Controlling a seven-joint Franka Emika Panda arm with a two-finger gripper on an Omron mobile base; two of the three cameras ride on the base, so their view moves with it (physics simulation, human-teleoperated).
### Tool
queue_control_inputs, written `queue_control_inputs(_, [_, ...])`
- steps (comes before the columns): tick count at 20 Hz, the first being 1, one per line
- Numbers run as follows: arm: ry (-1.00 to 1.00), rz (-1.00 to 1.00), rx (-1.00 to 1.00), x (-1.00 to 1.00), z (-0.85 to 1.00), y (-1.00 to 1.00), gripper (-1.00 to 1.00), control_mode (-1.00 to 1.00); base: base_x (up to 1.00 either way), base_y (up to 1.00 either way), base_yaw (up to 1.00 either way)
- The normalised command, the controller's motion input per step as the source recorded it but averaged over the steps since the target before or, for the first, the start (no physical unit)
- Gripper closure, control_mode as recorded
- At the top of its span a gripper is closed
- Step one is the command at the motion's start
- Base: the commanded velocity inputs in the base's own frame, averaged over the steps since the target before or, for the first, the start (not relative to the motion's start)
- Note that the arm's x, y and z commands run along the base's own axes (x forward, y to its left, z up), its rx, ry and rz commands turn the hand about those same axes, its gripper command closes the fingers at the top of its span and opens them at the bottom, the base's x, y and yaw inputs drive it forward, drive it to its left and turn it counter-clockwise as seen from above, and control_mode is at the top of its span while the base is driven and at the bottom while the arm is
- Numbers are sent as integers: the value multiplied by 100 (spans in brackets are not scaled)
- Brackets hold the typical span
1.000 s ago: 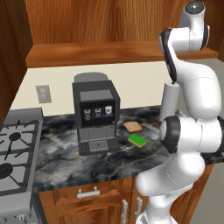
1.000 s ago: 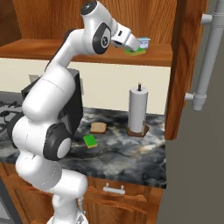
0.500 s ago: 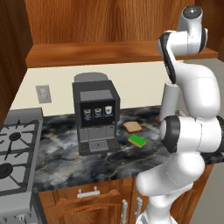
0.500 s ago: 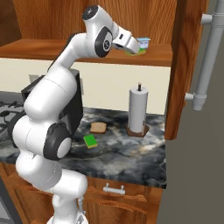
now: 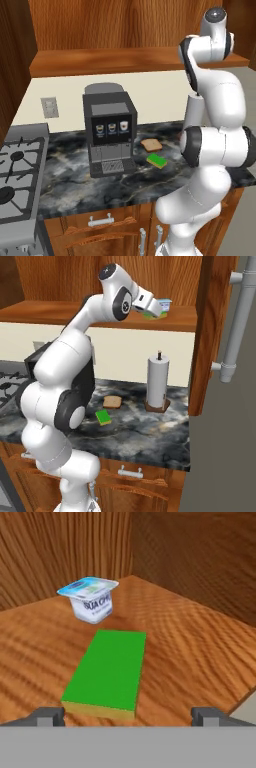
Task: Pick the sponge and sponge from the cabinet and place them on the counter.
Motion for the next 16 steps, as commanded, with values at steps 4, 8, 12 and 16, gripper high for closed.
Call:
queue_control_inputs(4, [3,-2,1,26,0,-6,-100,-100,0,0,0])
queue_control_inputs(8, [5,-1,2,25,0,-5,-100,-100,0,0,0])
queue_control_inputs(12, [5,-1,1,24,0,-2,-100,-100,0,0,0])
queue_control_inputs(16, [4,-1,0,25,0,-4,-100,-100,0,0,0])
